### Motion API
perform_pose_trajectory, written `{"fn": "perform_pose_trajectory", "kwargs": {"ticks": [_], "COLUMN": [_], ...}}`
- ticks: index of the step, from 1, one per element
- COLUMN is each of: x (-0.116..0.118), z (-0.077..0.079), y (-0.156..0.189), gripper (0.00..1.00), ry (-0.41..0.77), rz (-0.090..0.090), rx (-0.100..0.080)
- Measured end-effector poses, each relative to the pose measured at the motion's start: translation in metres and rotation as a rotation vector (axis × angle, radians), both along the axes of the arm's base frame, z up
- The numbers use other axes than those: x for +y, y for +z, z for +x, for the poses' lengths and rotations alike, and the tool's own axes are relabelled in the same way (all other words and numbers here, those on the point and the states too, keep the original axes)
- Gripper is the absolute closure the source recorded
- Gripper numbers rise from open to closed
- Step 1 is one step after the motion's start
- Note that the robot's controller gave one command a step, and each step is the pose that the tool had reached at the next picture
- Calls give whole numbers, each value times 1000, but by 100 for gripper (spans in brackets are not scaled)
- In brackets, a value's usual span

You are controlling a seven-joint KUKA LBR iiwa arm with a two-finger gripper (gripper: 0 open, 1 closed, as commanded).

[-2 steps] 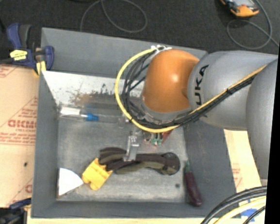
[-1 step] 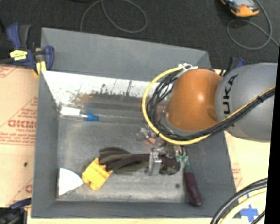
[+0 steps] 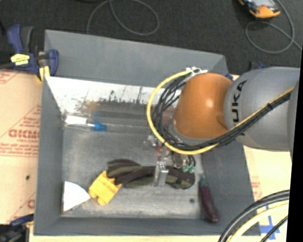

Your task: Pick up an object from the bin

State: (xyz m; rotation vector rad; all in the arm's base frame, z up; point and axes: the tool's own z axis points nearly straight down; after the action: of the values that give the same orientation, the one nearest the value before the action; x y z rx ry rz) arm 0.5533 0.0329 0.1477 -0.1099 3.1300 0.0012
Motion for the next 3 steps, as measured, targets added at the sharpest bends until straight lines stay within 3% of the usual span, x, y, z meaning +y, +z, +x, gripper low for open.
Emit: {"fn": "perform_pose_trajectory", "kwargs": {"ticks": [1, 2, 3], "x": [-7, -32, -32], "z": [-6, 4, 4], "y": [-72, -76, -76], "gripper": [0, 100, 100], "ry": [-82, -91, -91], "rz": [2, 1, 1], "rx": [0, -5, -5]}}
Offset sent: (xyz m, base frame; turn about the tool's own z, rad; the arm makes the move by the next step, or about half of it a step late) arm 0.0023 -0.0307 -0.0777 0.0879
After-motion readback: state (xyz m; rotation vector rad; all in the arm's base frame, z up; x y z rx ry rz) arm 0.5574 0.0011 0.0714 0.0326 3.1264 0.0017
